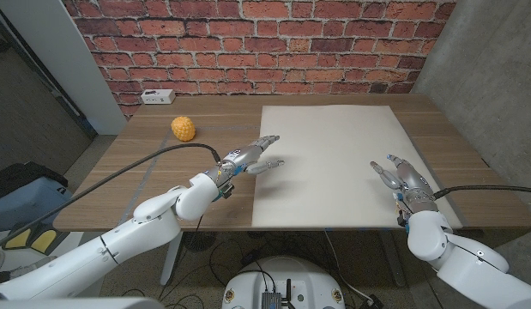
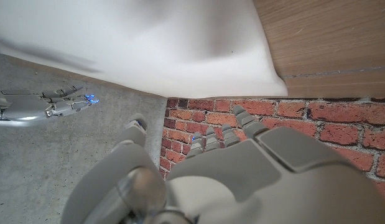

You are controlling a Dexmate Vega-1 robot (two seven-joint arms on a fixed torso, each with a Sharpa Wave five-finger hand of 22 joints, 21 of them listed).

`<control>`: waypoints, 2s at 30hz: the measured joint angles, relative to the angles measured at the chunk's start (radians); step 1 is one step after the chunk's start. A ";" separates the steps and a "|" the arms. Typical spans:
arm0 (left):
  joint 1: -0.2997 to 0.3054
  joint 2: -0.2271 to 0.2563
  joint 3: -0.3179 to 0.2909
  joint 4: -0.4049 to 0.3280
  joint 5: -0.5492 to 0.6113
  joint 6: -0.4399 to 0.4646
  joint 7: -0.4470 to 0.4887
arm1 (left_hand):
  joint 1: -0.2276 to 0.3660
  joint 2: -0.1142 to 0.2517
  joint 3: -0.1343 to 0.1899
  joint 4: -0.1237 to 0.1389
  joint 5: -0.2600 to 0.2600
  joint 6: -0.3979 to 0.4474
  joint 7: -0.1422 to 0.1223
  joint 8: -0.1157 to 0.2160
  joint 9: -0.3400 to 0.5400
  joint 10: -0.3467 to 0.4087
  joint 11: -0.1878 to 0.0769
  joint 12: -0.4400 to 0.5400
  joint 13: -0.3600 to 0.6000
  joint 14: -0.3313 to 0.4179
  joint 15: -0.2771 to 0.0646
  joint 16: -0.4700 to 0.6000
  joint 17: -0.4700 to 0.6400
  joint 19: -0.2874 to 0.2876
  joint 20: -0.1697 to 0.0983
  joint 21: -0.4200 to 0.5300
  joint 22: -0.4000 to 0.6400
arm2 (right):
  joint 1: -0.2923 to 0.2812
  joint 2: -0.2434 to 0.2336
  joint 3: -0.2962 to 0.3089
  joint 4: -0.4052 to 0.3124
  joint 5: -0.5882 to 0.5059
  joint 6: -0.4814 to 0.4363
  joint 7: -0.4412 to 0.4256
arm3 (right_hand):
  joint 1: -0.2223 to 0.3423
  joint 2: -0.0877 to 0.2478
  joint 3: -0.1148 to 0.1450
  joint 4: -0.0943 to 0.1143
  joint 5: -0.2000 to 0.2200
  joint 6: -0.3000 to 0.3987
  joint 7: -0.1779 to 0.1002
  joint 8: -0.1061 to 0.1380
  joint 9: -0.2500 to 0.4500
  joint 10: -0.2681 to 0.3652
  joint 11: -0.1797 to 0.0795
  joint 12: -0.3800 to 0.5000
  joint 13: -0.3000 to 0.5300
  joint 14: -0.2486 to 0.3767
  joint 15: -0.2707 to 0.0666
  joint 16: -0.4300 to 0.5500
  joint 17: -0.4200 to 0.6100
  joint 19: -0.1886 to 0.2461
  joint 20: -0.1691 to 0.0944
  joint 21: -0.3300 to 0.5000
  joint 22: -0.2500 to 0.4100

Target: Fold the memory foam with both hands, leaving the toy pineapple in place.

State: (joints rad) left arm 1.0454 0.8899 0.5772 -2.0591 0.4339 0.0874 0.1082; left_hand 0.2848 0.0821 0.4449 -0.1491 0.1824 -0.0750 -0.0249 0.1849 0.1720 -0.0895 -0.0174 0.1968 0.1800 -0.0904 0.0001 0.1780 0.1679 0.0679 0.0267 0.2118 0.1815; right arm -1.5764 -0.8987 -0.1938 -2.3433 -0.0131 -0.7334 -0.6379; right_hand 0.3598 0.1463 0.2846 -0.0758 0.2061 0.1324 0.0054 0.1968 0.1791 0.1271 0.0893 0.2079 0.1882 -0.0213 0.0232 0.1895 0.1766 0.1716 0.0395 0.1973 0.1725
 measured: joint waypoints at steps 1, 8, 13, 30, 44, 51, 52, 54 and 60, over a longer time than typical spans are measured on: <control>0.001 0.002 0.000 -0.004 0.006 0.003 -0.005 | 0.000 0.000 0.000 0.000 0.000 0.000 0.000 0.000 0.000 0.004 0.000 0.000 0.000 0.004 0.004 0.000 0.000 0.000 0.000 0.000 0.000 | -0.003 -0.001 -0.002 -0.006 -0.005 -0.011 -0.002 | 0.000 0.000 0.002 -0.002 -0.001 0.001 -0.001 0.000 0.000 0.000 0.000 0.000 0.000 0.000 0.000 0.000 0.000 0.000 0.000 0.000 0.000; 0.003 0.012 0.005 -0.024 0.028 0.011 -0.025 | 0.008 -0.008 -0.004 -0.004 0.000 0.013 0.002 0.000 0.000 0.019 -0.013 0.007 0.000 0.013 0.002 0.000 0.000 0.006 -0.004 0.000 0.000 | -0.024 -0.004 -0.010 -0.032 -0.032 -0.074 -0.016 | 0.011 0.000 0.004 -0.011 -0.008 0.011 -0.004 0.000 0.000 0.004 -0.004 0.000 0.000 0.005 -0.005 0.000 0.000 0.004 0.004 0.000 0.000; 0.003 0.018 0.011 -0.038 0.057 0.018 -0.049 | 0.014 -0.014 -0.004 -0.004 0.000 0.027 -0.002 0.004 0.000 0.034 -0.020 0.011 0.000 0.026 -0.005 0.000 0.000 0.016 -0.009 0.000 0.000 | -0.041 -0.004 -0.015 -0.048 -0.047 -0.104 -0.026 | 0.021 0.000 0.008 -0.015 -0.008 0.012 -0.006 0.000 0.000 0.005 -0.005 0.000 0.000 0.009 -0.009 0.000 0.000 0.009 0.002 0.000 0.000; -0.002 0.027 0.026 -0.077 0.116 0.021 -0.120 | 0.042 -0.032 -0.012 -0.012 0.000 0.088 0.009 0.011 0.000 0.096 -0.024 0.022 0.000 0.090 -0.004 0.008 0.000 0.070 0.002 0.008 0.000 | -0.060 0.000 -0.059 -0.082 -0.097 -0.227 -0.054 | 0.045 -0.003 0.019 -0.036 -0.008 0.030 -0.023 0.000 0.000 0.019 -0.008 0.000 0.000 0.018 -0.018 0.000 0.000 0.015 0.007 0.000 0.000; -0.008 0.028 0.042 -0.123 0.197 0.033 -0.186 | 0.074 -0.056 -0.026 -0.012 0.000 0.149 0.017 0.011 0.000 0.175 -0.007 0.030 0.000 0.177 -0.004 0.016 0.000 0.149 0.042 0.025 0.000 | -0.088 0.000 -0.077 -0.111 -0.122 -0.316 -0.080 | 0.063 0.000 0.027 -0.050 -0.014 0.046 -0.029 0.000 0.000 0.024 -0.013 0.000 0.000 0.022 -0.022 0.000 0.000 0.020 0.002 0.000 0.000; -0.012 0.028 0.050 -0.138 0.242 0.037 -0.221 | 0.088 -0.069 -0.031 -0.016 0.000 0.164 0.019 0.011 0.000 0.186 -0.010 0.030 0.000 0.202 -0.013 0.016 0.000 0.186 0.068 0.033 -0.004 | -0.103 0.001 -0.084 -0.125 -0.131 -0.351 -0.091 | 0.068 -0.005 0.031 -0.055 -0.014 0.046 -0.029 0.000 0.000 0.029 -0.018 0.000 0.000 0.023 -0.023 0.000 0.000 0.020 0.002 0.000 0.000; -0.013 0.028 0.053 -0.142 0.252 0.037 -0.229 | 0.092 -0.073 -0.030 -0.016 0.000 0.169 0.018 0.011 0.000 0.193 -0.008 0.030 0.000 0.202 -0.013 0.016 0.000 0.195 0.069 0.033 -0.005 | -0.105 0.002 -0.086 -0.128 -0.134 -0.359 -0.094 | 0.071 -0.002 0.031 -0.055 -0.014 0.046 -0.029 0.000 0.000 0.029 -0.018 0.000 0.000 0.025 -0.025 0.000 0.000 0.020 0.002 0.000 0.000; -0.015 0.027 0.056 -0.145 0.267 0.037 -0.241 | 0.101 -0.071 -0.031 -0.016 0.000 0.172 0.018 0.011 0.000 0.196 -0.011 0.030 0.000 0.206 -0.008 0.016 0.000 0.202 0.074 0.036 -0.005 | -0.108 0.003 -0.090 -0.133 -0.136 -0.369 -0.097 | 0.072 -0.001 0.035 -0.059 -0.014 0.046 -0.029 0.000 0.000 0.029 -0.018 0.000 0.000 0.029 -0.029 0.000 0.000 0.020 0.002 0.000 0.000; -0.019 0.027 0.065 -0.158 0.306 0.037 -0.271 | 0.123 -0.078 -0.031 -0.016 0.000 0.181 0.017 0.011 0.000 0.202 -0.006 0.030 0.000 0.227 -0.009 0.016 0.000 0.231 0.088 0.040 -0.005 | -0.117 0.007 -0.103 -0.147 -0.148 -0.412 -0.112 | 0.081 -0.003 0.036 -0.066 -0.014 0.054 -0.036 0.000 0.000 0.032 -0.021 0.000 0.000 0.032 -0.032 0.000 0.000 0.031 0.002 0.000 0.000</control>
State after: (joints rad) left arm 1.0260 0.9171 0.6418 -2.2174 0.7398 0.1247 -0.1630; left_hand 0.4077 0.0040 0.4144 -0.1655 0.1824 0.1061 -0.0083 0.1962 0.1724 0.1126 -0.0239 0.2268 0.1796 0.1366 -0.0086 0.1937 0.1680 0.2987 0.1146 0.2517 0.1766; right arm -1.6933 -0.8918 -0.2969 -2.4906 -0.1609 -1.1459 -0.7504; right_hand 0.4413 0.1433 0.3203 -0.1422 0.1923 0.1860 -0.0304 0.1967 0.1791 0.1592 0.0679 0.2079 0.1882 0.0108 -0.0091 0.1895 0.1770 0.2029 0.0416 0.1973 0.1725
